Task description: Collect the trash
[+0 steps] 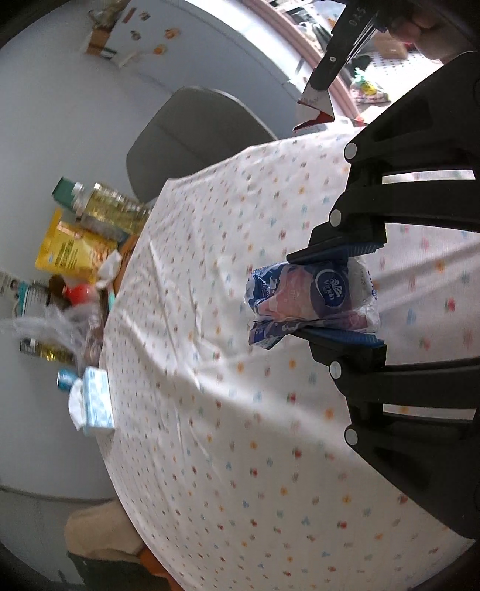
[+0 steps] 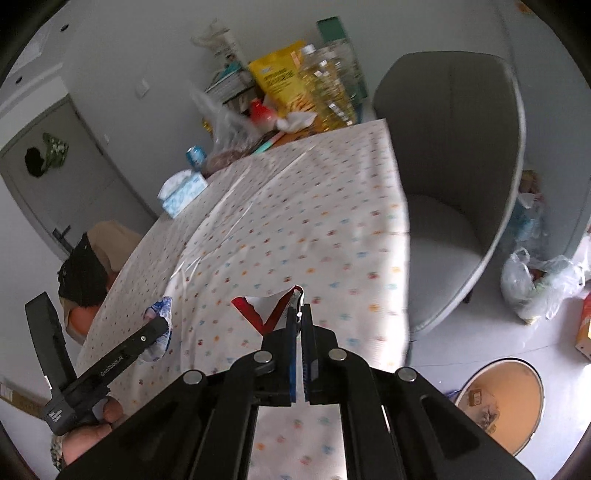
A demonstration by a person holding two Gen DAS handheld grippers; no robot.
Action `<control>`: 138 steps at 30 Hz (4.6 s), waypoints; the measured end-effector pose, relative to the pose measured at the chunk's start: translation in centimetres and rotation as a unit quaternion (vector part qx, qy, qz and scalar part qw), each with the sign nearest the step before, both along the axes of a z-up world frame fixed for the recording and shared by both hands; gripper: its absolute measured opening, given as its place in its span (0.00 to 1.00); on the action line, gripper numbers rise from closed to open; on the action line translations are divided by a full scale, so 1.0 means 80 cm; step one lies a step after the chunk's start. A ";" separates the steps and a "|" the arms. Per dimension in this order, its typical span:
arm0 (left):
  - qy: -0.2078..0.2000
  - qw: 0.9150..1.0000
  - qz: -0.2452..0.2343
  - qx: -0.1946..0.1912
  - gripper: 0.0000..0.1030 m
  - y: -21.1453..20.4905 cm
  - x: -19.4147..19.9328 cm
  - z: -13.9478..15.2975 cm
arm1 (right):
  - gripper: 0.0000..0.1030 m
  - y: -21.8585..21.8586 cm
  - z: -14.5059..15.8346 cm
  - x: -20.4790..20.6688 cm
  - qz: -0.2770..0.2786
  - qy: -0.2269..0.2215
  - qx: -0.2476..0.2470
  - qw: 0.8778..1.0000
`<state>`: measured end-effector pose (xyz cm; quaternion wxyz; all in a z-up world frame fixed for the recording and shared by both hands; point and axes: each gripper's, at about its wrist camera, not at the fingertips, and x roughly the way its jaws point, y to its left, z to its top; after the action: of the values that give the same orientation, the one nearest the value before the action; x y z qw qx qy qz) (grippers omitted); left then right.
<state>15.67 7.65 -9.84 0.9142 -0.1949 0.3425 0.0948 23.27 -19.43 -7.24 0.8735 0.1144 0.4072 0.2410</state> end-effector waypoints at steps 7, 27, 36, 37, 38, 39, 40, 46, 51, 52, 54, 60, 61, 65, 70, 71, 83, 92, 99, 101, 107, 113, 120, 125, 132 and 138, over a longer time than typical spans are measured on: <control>0.002 0.999 -0.051 0.015 0.31 -0.060 0.021 0.005 | 0.03 -0.070 -0.003 -0.011 -0.048 -0.004 0.006 0.999; 0.015 0.982 -0.179 0.052 0.31 -0.234 0.055 0.006 | 0.04 -0.271 -0.079 -0.037 -0.196 0.040 0.006 0.980; 0.016 0.971 -0.229 0.065 0.31 -0.295 0.059 0.006 | 0.10 -0.326 -0.131 -0.046 -0.243 0.076 0.002 0.967; 0.017 0.969 -0.237 0.066 0.31 -0.302 0.058 0.005 | 0.25 -0.331 -0.136 -0.049 -0.247 0.079 0.005 0.966; 0.019 0.968 -0.242 0.066 0.31 -0.309 0.059 0.004 | 0.38 -0.335 -0.138 -0.052 -0.252 0.077 0.006 0.965; 0.021 0.967 -0.245 0.066 0.31 -0.313 0.059 0.003 | 0.55 -0.336 -0.139 -0.055 -0.256 0.073 0.004 0.964; 0.023 0.966 -0.249 0.066 0.31 -0.319 0.061 0.002 | 0.55 -0.337 -0.140 -0.057 -0.255 0.072 0.003 0.964; 0.035 0.955 -0.287 0.063 0.32 -0.362 0.065 -0.006 | 0.55 -0.362 -0.147 -0.069 -0.268 0.078 0.025 0.960; 0.047 0.942 -0.326 0.060 0.32 -0.402 0.066 -0.018 | 0.55 -0.387 -0.134 -0.087 -0.289 0.069 0.028 0.954; 0.050 0.940 -0.333 0.060 0.32 -0.411 0.066 -0.021 | 0.56 -0.393 -0.130 -0.091 -0.297 0.064 0.025 0.952; 0.054 0.934 -0.349 0.060 0.33 -0.426 0.066 -0.024 | 0.59 -0.403 -0.123 -0.101 -0.308 0.057 0.023 0.949; 0.033 0.924 -0.379 0.023 0.87 -0.452 0.063 -0.019 | 0.65 -0.427 -0.100 -0.134 -0.339 0.037 0.028 0.940; 0.019 0.926 -0.375 0.025 0.93 -0.452 0.058 -0.014 | 0.67 -0.429 -0.098 -0.139 -0.342 0.035 0.027 0.939; 0.011 0.930 -0.368 0.024 0.94 -0.444 0.057 -0.004 | 0.72 -0.432 -0.089 -0.150 -0.347 0.026 0.023 0.937; 0.007 0.937 -0.347 0.024 0.94 -0.423 0.051 0.008 | 0.76 -0.418 -0.076 -0.156 -0.338 0.015 0.022 0.941; 0.004 0.938 -0.345 0.025 0.94 -0.418 0.049 0.012 | 0.76 -0.415 -0.074 -0.156 -0.336 0.013 0.020 0.941; -0.028 0.954 -0.296 0.038 0.94 -0.342 0.017 0.047 | 0.93 -0.356 -0.027 -0.163 -0.305 -0.028 -0.006 0.952; -0.048 0.966 -0.250 0.045 0.94 -0.277 -0.018 0.075 | 0.93 -0.306 0.009 -0.170 -0.267 -0.055 -0.017 0.962; -0.076 0.972 -0.216 0.052 0.94 -0.223 -0.056 0.100 | 0.93 -0.261 0.037 -0.175 -0.244 -0.075 -0.033 0.966; -0.080 0.972 -0.211 0.059 0.94 -0.211 -0.065 0.106 | 0.93 -0.245 0.047 -0.180 -0.234 -0.086 -0.040 0.968; -0.094 0.978 -0.168 0.078 0.94 -0.166 -0.103 0.123 | 0.93 -0.203 0.071 -0.195 -0.209 -0.114 -0.051 0.970; -0.116 0.978 -0.138 0.109 0.94 -0.127 -0.147 0.133 | 0.93 -0.165 0.084 -0.213 -0.166 -0.126 -0.034 0.977; -0.126 0.980 -0.106 0.115 0.94 -0.092 -0.184 0.143 | 0.93 -0.130 0.085 -0.238 -0.136 -0.140 -0.044 0.980; -0.126 0.980 -0.096 0.118 0.94 -0.080 -0.198 0.146 | 0.93 -0.118 0.084 -0.249 -0.125 -0.147 -0.043 0.980; -0.128 0.981 -0.091 0.114 0.94 -0.072 -0.203 0.148 | 0.93 -0.107 0.086 -0.251 -0.115 -0.150 -0.043 0.981; -0.127 0.980 -0.096 0.116 0.94 -0.077 -0.199 0.148 | 0.93 -0.102 0.084 -0.248 -0.108 -0.149 -0.043 0.982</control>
<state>-0.25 1.51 1.98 0.9716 -0.0639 0.2269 0.0206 3.44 -27.58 -0.52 0.9493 0.0827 0.2681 0.1417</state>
